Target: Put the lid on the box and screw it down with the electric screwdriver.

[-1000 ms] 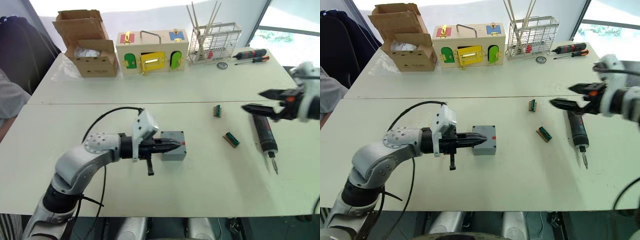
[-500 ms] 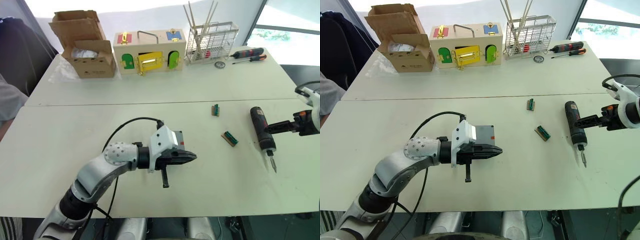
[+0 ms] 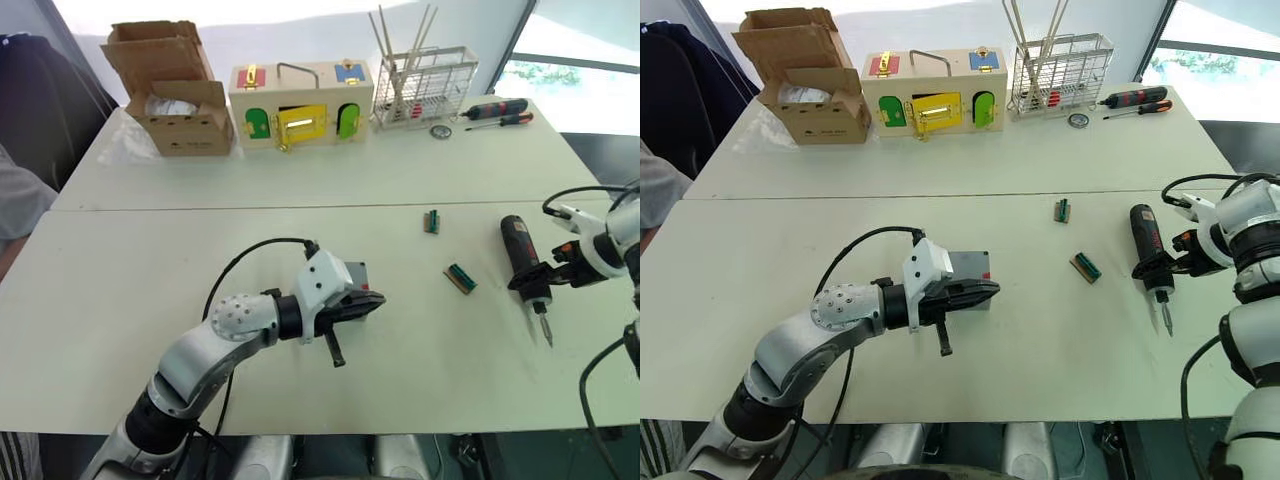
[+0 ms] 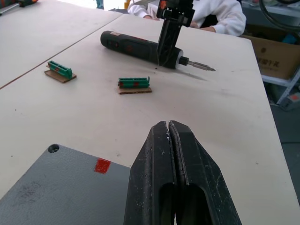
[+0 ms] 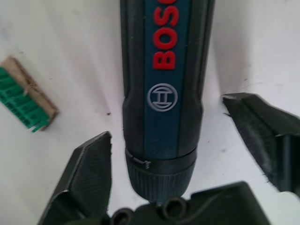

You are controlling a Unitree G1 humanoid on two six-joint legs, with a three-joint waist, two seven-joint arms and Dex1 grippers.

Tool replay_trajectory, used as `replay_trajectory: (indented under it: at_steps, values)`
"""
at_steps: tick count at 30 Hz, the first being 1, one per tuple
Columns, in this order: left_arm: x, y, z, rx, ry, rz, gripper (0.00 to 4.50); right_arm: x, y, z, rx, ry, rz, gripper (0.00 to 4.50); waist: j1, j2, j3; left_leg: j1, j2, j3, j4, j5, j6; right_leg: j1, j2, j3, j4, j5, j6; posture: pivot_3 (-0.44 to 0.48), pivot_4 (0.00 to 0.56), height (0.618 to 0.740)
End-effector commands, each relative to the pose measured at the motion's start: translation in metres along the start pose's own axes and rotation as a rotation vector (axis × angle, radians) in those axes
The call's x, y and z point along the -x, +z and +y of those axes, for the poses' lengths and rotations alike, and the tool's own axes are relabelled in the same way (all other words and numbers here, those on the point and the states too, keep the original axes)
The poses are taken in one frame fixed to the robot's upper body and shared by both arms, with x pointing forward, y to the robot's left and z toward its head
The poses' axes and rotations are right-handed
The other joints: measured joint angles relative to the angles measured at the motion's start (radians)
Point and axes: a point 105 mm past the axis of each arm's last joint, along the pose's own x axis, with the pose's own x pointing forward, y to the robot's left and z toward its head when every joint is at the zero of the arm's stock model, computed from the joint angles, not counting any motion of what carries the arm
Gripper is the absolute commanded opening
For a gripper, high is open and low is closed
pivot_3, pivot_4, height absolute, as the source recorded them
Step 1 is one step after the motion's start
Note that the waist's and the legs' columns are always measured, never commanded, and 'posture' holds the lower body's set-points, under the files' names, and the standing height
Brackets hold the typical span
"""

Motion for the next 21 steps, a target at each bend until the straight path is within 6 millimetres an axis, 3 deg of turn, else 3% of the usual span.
replay_trajectory:
  at_steps: [1,4,9,11,14,18,21]
  values:
    - [0.003,0.011,-0.001,-0.028,0.017,-0.040,0.00,-0.008,-0.007,-0.005,0.027,-0.026,0.047,2.83,0.000,-0.002,-0.001,0.000,0.000,0.000,0.000,0.000,0.000,0.000,0.000,0.000,0.000,0.000,0.000,0.000,0.150,0.740]
    - [0.005,0.010,0.000,-0.026,0.024,-0.036,0.00,-0.009,-0.018,-0.009,0.048,-0.025,0.103,1.80,0.003,-0.002,-0.001,0.000,0.000,0.000,0.000,0.000,0.000,0.001,0.000,0.000,0.000,0.000,0.000,0.000,0.150,0.740]
    - [0.007,0.011,0.009,-0.026,0.052,-0.039,0.00,-0.015,-0.018,-0.013,0.049,-0.051,0.077,1.77,0.004,-0.003,-0.002,0.000,0.000,-0.002,0.000,0.000,0.000,0.001,0.000,-0.001,0.000,0.000,0.000,0.000,0.150,0.740]
    - [0.010,0.013,0.015,-0.015,0.067,-0.052,0.00,-0.010,0.000,-0.014,0.010,-0.078,-0.050,1.77,0.001,-0.007,-0.004,0.001,0.000,-0.002,0.000,0.000,0.000,0.002,0.000,-0.001,0.000,0.000,0.000,0.000,0.150,0.740]
    - [0.020,0.016,0.030,0.018,0.106,-0.080,0.00,0.020,0.049,-0.017,0.005,-0.162,-0.346,1.77,-0.009,-0.008,-0.005,0.005,0.000,-0.001,0.000,0.000,0.000,0.007,0.000,0.000,-0.002,0.001,-0.001,0.000,0.150,0.740]
    - [0.043,0.026,0.054,0.091,0.142,-0.137,0.00,0.078,0.092,-0.022,0.066,-0.350,-0.710,1.77,-0.020,0.006,0.000,0.006,-0.002,0.002,-0.001,-0.001,0.001,0.005,-0.001,0.003,-0.001,0.001,-0.001,0.000,0.150,0.740]
    - [0.050,0.024,0.060,0.108,0.108,-0.106,0.00,0.103,0.110,0.007,0.159,-0.388,-1.043,1.77,-0.019,0.006,-0.001,-0.004,0.002,0.001,-0.005,0.001,-0.002,-0.011,0.001,0.001,0.005,0.000,0.000,0.000,0.150,0.740]
